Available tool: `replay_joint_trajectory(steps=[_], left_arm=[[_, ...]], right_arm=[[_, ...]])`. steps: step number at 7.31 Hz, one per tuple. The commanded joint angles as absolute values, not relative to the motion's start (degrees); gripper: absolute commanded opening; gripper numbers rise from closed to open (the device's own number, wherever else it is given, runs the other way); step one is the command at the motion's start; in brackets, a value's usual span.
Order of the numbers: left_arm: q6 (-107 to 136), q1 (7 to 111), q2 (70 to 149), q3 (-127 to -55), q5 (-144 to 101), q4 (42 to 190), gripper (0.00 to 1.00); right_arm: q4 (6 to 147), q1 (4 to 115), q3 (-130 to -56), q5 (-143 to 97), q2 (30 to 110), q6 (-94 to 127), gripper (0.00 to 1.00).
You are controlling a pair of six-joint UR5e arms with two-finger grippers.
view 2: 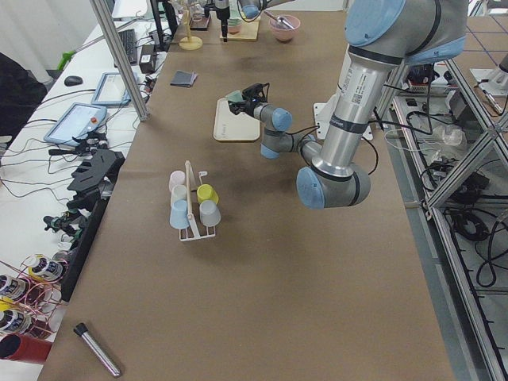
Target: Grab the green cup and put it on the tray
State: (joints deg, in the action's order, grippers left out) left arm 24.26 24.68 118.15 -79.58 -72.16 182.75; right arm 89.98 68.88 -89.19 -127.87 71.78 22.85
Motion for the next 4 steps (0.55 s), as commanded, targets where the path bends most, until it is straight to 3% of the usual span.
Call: replay_joint_trajectory(steps=[1, 4], left_arm=[[26.7, 24.5, 122.6, -70.8, -73.2, 187.6, 0.0], [28.3, 24.2, 127.3, -64.0, -73.0, 189.5, 0.0]], right_arm=[[90.2, 78.1, -89.6, -128.8, 79.7, 10.7, 1.0], [89.6, 87.9, -90.2, -132.2, 88.0, 0.8, 1.0]])
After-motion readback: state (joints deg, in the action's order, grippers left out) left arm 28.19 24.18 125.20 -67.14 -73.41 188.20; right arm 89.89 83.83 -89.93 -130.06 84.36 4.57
